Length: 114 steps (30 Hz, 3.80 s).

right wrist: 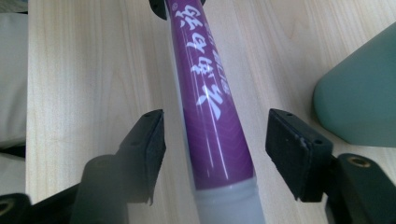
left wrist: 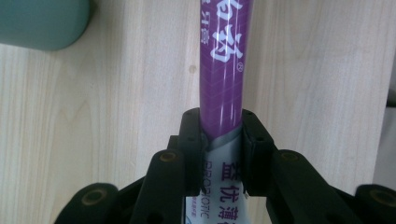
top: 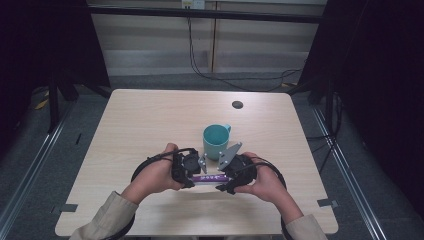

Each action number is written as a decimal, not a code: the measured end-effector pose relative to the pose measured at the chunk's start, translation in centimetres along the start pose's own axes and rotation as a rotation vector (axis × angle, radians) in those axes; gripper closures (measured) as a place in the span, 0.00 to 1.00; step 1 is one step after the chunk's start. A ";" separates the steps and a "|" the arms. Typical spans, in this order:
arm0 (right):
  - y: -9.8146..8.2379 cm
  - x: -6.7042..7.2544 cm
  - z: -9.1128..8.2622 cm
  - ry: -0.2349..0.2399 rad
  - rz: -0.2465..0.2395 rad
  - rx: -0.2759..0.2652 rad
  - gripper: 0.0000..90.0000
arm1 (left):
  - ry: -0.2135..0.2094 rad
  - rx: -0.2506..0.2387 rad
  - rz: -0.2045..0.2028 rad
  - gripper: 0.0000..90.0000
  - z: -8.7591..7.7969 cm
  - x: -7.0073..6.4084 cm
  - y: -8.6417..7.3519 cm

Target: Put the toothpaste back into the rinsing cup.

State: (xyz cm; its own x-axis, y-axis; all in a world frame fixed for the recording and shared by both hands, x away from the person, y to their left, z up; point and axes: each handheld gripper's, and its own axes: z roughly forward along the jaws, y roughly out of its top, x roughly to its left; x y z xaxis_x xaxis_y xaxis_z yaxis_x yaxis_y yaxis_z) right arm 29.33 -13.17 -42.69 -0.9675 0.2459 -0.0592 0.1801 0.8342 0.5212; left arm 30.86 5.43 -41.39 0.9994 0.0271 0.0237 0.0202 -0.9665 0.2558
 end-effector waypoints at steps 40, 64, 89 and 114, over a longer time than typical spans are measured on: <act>-1.1 -0.1 -1.0 0.035 0.022 -0.026 0.80 | 0.010 -0.232 -0.044 0.44 0.0 0.7 -2.4; -2.5 -0.1 -0.6 0.077 0.027 -0.063 0.78 | 0.041 -0.238 0.021 0.69 -0.5 0.2 -2.1; -1.6 -0.4 -1.3 0.026 0.075 -0.065 0.46 | 0.081 -0.206 0.079 0.73 -1.0 0.1 -0.8; 0.6 -0.6 -0.5 0.079 0.073 0.039 0.70 | 0.055 -0.207 0.054 0.73 -1.3 0.2 0.0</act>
State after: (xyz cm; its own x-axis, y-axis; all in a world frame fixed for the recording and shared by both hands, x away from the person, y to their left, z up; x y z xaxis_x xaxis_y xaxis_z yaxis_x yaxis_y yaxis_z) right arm 29.90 -13.10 -41.88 -0.9623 0.2681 0.0458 0.2557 0.8343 0.4884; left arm 31.03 5.76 -40.12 0.9956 -0.0043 0.0940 -0.0459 -0.8943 0.4452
